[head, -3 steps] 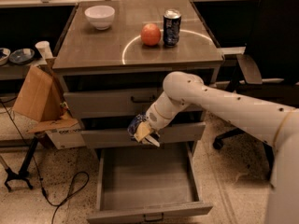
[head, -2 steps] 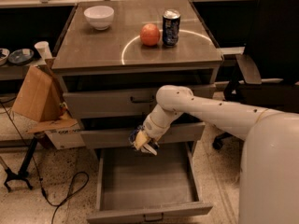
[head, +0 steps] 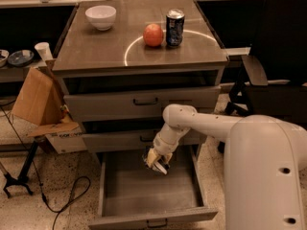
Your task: Place blue chip bag into bottom drawer
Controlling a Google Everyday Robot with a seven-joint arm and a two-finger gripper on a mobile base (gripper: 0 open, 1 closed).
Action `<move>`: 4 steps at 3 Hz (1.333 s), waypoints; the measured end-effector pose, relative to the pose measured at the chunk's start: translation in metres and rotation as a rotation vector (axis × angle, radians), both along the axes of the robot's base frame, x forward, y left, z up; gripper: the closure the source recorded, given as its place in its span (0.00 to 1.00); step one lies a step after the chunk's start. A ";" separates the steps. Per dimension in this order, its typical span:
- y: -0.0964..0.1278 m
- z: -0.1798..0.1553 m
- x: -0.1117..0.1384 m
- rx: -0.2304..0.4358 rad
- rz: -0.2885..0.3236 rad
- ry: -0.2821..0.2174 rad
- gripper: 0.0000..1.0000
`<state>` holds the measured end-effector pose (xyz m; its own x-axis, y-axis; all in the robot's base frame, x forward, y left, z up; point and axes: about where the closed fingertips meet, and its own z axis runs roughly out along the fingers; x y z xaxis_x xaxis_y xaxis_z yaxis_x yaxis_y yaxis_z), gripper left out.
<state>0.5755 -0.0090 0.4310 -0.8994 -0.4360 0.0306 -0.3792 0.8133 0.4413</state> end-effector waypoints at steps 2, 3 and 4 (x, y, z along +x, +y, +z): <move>-0.015 -0.048 -0.021 -0.016 -0.040 0.089 1.00; -0.015 -0.048 -0.021 -0.016 -0.040 0.089 0.81; -0.008 -0.036 -0.026 -0.028 -0.018 0.065 0.58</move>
Offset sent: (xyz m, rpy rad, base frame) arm -0.0164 -0.0135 -0.0388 -0.0144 0.0726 -0.0359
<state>0.5492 -0.0166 0.3947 -0.9028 -0.4179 0.1015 -0.3355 0.8321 0.4416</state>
